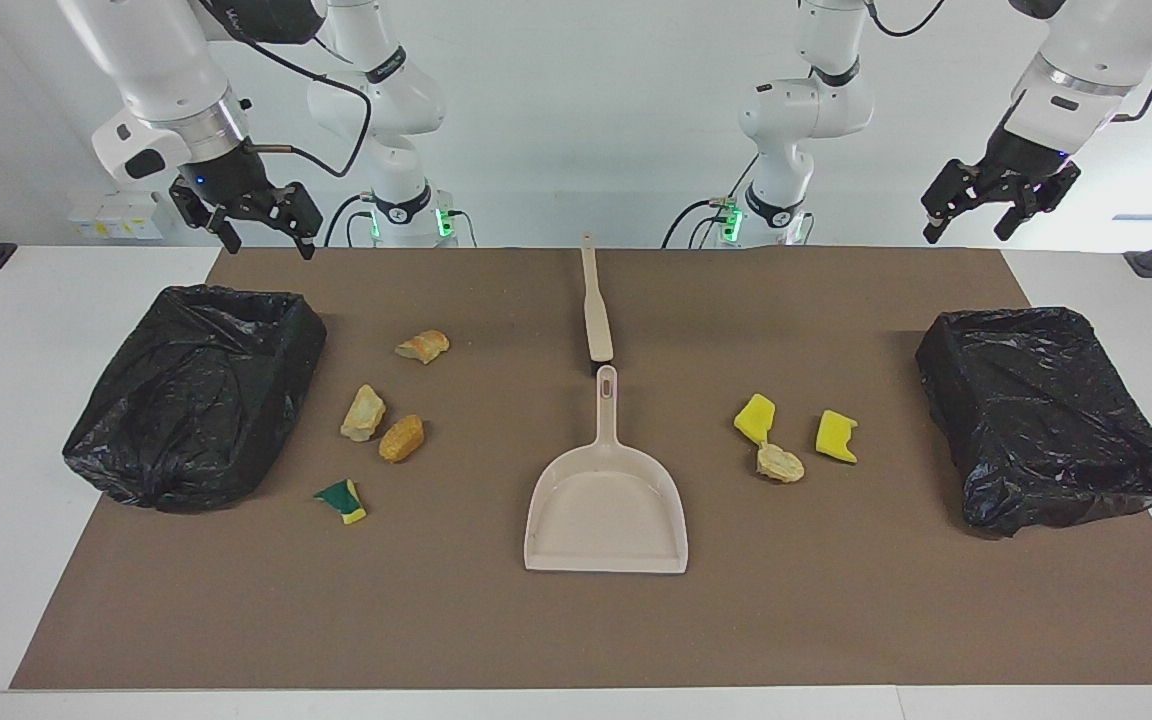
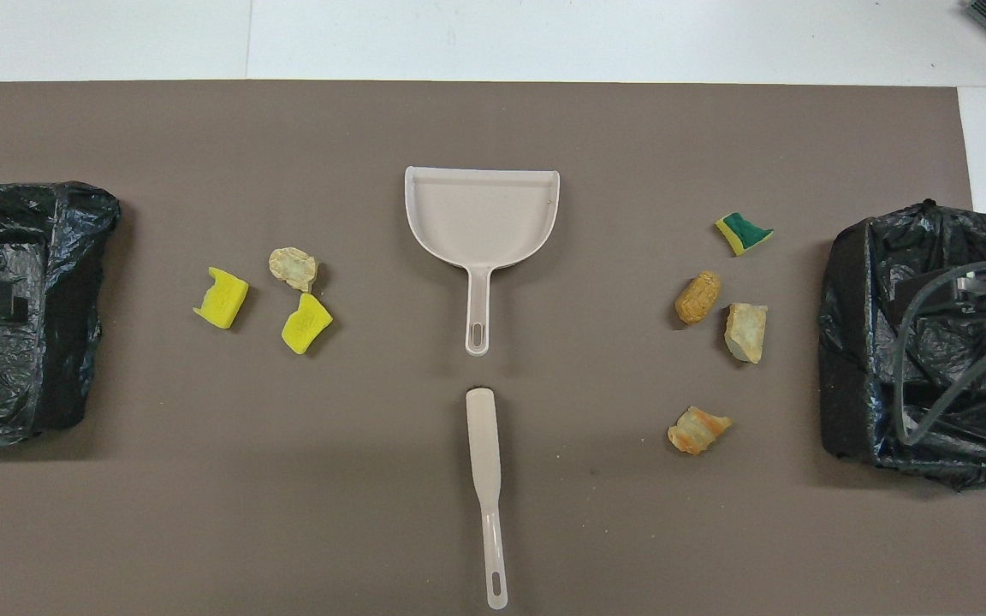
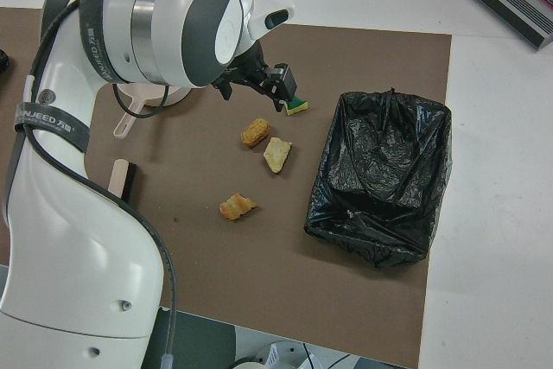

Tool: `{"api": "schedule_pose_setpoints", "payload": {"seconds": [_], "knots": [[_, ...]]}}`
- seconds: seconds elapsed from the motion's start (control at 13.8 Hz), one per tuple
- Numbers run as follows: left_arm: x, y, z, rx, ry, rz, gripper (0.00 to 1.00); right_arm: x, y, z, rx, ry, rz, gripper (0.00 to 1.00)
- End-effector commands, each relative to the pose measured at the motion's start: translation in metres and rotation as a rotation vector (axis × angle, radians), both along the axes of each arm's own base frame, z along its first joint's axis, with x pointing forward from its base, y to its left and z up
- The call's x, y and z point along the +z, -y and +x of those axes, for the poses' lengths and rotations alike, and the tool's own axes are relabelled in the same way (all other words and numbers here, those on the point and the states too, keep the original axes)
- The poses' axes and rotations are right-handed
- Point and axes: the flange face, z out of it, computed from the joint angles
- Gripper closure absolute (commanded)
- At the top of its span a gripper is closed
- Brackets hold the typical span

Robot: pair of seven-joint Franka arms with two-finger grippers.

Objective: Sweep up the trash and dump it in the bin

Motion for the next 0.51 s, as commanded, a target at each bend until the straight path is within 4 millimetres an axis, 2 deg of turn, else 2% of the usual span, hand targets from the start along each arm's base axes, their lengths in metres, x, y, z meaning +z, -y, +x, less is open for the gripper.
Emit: {"api": "schedule_pose_setpoints", "payload": {"seconds": [0.0, 0.36, 0.43], "knots": [[0.0004, -0.0024, -0.0075, -0.011, 0.01, -0.016, 0.0, -0.0002, 0.0005, -0.0034, 0.013, -0.002, 0.015, 0.0], [0.0007, -0.0014, -0.0067, 0.009, 0.012, -0.018, 0.0, -0.0003, 0.0014, -0.0036, 0.012, -0.003, 0.015, 0.0], [0.0005, 0.0065, -0.0057, -0.02, 0.017, -0.019, 0.0, -0.0003, 0.0014, -0.0036, 0.012, -0.004, 0.015, 0.0]]}}
